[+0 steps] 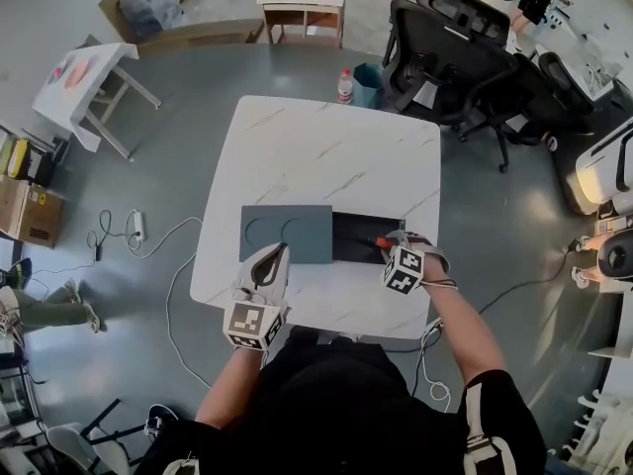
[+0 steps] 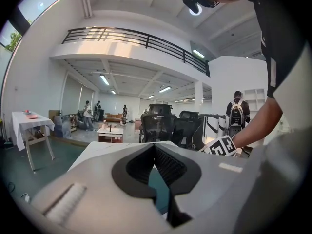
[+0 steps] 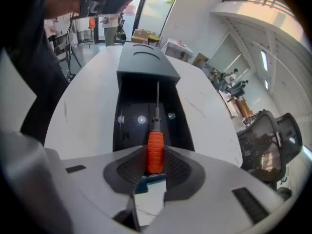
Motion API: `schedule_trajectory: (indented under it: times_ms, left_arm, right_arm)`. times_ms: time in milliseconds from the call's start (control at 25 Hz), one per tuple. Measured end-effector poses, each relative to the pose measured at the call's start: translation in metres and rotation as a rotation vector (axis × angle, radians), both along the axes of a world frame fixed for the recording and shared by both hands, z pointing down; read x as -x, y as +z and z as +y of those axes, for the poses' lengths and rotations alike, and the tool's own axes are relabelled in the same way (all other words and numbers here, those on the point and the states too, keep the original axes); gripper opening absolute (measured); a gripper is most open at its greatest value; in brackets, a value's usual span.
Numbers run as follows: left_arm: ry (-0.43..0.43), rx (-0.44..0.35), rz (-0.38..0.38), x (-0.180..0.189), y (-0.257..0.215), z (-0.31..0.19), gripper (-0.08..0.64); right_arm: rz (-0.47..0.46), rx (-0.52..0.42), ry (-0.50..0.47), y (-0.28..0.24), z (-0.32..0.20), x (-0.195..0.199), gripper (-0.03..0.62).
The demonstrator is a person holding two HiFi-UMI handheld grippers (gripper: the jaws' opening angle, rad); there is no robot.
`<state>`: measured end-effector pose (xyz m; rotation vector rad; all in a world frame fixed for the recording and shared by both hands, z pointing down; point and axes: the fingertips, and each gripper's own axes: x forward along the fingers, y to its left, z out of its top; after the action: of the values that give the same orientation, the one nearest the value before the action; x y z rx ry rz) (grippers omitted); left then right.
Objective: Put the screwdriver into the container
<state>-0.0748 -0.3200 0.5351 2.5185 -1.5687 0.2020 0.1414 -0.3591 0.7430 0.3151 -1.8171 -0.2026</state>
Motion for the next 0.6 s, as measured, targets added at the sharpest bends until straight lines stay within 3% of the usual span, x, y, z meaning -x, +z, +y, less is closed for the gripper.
schedule_trajectory:
  times_ms: [240,600]
  left_arm:
    - [-0.008,0.006,-0.002,0.007,0.000,-0.004,0.009]
    - [-0.017,0.013,0.007,0.015,-0.001,-0.003,0.009]
  right_arm:
    - [0.091,0.062,-0.046,0.011,-0.007,-0.001,0.098]
    - [0.140,0.115,-0.078,0.016,0.002,0.007,0.101]
